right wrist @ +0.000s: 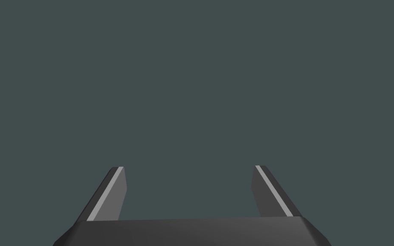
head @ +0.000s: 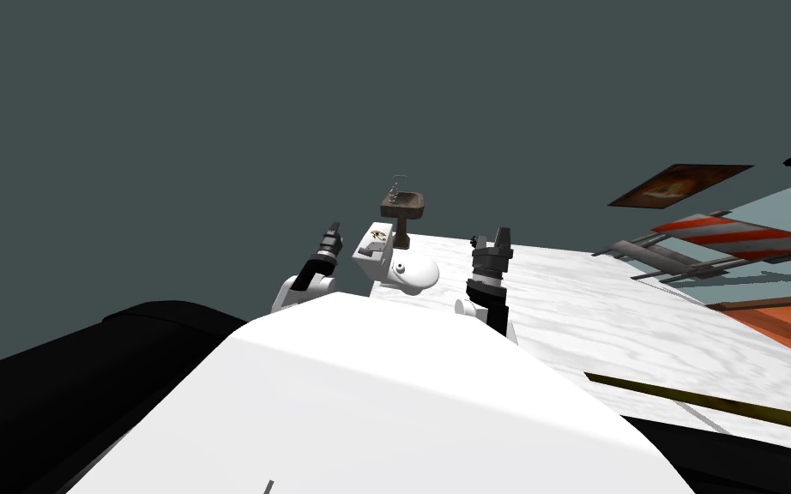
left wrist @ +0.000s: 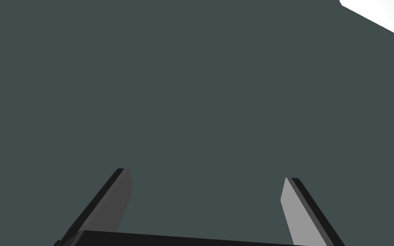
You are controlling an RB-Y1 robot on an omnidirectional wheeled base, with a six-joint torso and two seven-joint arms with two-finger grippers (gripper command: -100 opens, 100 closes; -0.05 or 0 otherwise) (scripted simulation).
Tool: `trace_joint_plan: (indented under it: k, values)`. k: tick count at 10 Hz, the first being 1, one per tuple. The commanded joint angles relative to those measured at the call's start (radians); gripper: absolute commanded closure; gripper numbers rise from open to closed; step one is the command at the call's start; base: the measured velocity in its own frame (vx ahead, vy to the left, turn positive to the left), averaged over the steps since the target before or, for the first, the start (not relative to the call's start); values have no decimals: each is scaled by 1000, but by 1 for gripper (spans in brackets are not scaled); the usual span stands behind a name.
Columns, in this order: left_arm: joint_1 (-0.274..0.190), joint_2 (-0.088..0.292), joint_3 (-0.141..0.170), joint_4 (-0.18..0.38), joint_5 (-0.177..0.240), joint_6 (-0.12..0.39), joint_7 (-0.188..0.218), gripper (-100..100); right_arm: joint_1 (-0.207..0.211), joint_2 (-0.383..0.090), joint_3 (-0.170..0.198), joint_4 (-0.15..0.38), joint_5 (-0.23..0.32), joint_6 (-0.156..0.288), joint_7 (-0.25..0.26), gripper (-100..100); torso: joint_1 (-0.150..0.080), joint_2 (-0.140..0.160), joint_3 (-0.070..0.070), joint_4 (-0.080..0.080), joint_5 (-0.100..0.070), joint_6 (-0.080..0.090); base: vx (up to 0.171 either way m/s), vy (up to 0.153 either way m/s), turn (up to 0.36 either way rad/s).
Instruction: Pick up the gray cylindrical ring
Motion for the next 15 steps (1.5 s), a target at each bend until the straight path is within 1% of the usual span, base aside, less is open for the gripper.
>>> trace_joint_plan:
  k: [1, 2, 3, 4, 5, 6, 7, 10, 11, 12, 13, 14, 15]
  values:
    - [-14, 6, 5, -7, 1, 50, -8, -100, 0, 0, 0, 0, 0, 0, 0, 0, 0, 0, 0, 0, 0, 0, 10, -15, -3]
    - [-14, 6, 5, -7, 1, 78, -8, -100, 0, 0, 0, 0, 0, 0, 0, 0, 0, 0, 0, 0, 0, 0, 9, -15, 0]
    - [-14, 6, 5, -7, 1, 87, -8, -100, 0, 0, 0, 0, 0, 0, 0, 0, 0, 0, 0, 0, 0, 0, 4, -5, 1]
    - [-24, 11, 9, -14, 2, 127, -16, -100, 0, 0, 0, 0, 0, 0, 0, 0, 0, 0, 0, 0, 0, 0, 13, -11, -2]
    - [-24, 11, 9, -14, 2, 153, -16, -100, 0, 0, 0, 0, 0, 0, 0, 0, 0, 0, 0, 0, 0, 0, 15, -11, -1]
    - [-24, 11, 9, -14, 2, 159, -16, -100, 0, 0, 0, 0, 0, 0, 0, 0, 0, 0, 0, 0, 0, 0, 7, -4, 2]
    - [-35, 16, 13, -22, 4, 200, -25, -100, 0, 0, 0, 0, 0, 0, 0, 0, 0, 0, 0, 0, 0, 0, 14, -11, -3]
    - [-46, 19, 17, -29, 5, 286, -34, -100, 0, 0, 0, 0, 0, 0, 0, 0, -1, -1, 0, 0, 0, 0, 17, -16, 0]
    - [-46, 19, 17, -29, 5, 306, -34, -100, 0, 0, 0, 0, 0, 0, 0, 0, -1, -1, 0, 0, 0, 0, 9, -8, 2]
    - [-58, 21, 21, -37, 7, 340, -44, -100, 0, 0, 0, 0, 0, 0, 0, 0, 0, 0, 0, 0, 0, 0, 18, -12, -2]
    - [-58, 21, 21, -37, 7, 369, -44, -100, 0, 0, 0, 0, 0, 0, 0, 0, 0, -1, 0, 0, 0, 0, 19, -11, -1]
    - [-58, 21, 21, -37, 7, 379, -44, -100, 0, 0, 0, 0, 0, 0, 0, 0, 0, -1, 0, 0, 0, 0, 9, -5, 1]
    - [-69, 22, 24, -45, 8, 417, -54, -100, 0, 0, 0, 0, 0, 0, 0, 0, 0, 0, 0, 0, 0, 0, 17, -13, -1]
